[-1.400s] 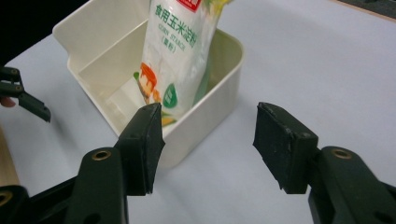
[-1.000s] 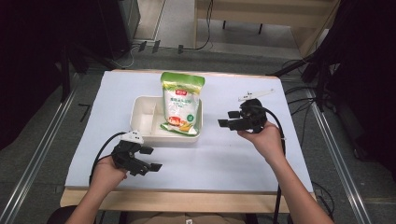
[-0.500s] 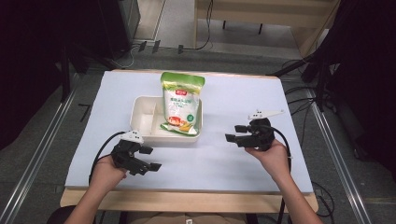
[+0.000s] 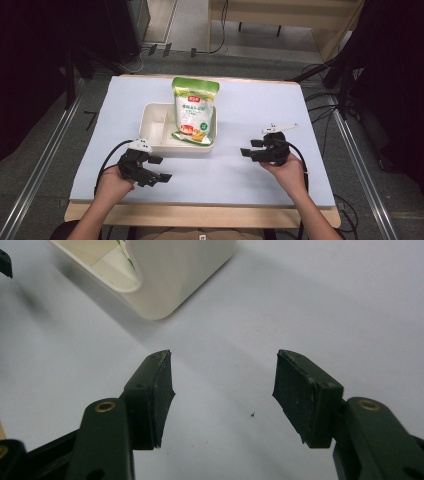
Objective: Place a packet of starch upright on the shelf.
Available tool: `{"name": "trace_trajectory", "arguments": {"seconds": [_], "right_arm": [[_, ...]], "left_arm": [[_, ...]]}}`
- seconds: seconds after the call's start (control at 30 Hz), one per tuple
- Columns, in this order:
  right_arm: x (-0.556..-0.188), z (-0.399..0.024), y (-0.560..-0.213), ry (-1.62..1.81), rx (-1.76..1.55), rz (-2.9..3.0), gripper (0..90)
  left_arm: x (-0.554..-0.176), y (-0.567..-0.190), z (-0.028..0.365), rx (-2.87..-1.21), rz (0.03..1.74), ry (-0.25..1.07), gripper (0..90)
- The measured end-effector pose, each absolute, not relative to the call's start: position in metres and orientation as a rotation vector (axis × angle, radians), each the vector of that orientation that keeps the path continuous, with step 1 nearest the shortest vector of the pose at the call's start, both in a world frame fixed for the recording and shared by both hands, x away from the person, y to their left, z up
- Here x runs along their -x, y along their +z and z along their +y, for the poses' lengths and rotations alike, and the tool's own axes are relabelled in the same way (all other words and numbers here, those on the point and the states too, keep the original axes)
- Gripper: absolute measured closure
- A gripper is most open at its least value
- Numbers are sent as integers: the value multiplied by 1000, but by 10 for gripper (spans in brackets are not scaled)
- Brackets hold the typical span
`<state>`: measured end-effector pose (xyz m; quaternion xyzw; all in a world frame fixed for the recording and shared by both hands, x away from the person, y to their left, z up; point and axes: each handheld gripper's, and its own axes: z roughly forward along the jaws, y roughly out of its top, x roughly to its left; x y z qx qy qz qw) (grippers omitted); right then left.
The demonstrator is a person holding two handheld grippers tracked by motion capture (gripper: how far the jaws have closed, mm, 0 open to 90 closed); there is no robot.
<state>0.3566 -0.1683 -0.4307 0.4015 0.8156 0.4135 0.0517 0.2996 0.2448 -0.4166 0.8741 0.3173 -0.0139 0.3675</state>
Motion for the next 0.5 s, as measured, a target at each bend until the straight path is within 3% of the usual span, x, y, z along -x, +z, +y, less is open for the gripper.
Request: {"name": "trace_trajectory", "arguments": {"seconds": [0.5], "right_arm": [[-360, -169, -439, 1227, -1247, 2508, 411]], "left_arm": [[-300, -418, 244, -2263, 813, -31, 224]]}}
